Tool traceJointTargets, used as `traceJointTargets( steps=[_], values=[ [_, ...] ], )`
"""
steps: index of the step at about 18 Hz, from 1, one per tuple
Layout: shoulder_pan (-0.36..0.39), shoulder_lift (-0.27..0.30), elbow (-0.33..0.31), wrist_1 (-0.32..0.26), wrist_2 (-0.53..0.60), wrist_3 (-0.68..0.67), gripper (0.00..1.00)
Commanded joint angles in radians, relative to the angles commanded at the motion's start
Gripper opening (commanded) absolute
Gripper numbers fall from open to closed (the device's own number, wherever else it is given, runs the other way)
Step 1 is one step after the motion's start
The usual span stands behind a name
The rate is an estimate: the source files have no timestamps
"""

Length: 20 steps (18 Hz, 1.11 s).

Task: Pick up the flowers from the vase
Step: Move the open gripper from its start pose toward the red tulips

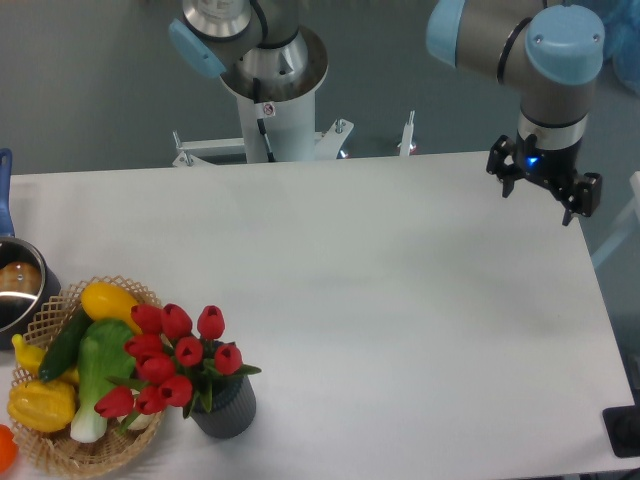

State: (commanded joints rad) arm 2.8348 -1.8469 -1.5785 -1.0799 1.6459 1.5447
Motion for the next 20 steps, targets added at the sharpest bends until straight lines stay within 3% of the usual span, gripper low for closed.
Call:
traceJointTargets(
  steps=[4,10,12,15,20],
  values=[
    [-0.011,0.002,-0.027,0.005,-0.046,-0.003,1.0],
    [-0.017,0.017,-0.084,0.04,-0.138,-0.158,1.0],
    [-0.018,0.023,-0.098,0.084,-0.138,-0.156,1.0],
    [-0.046,0.07,-0.13,0.106,-0.164,-0.155,1.0],
    [-0.071,0.146,-0.212,0.107,-0.311,-0.155,1.0]
  ],
)
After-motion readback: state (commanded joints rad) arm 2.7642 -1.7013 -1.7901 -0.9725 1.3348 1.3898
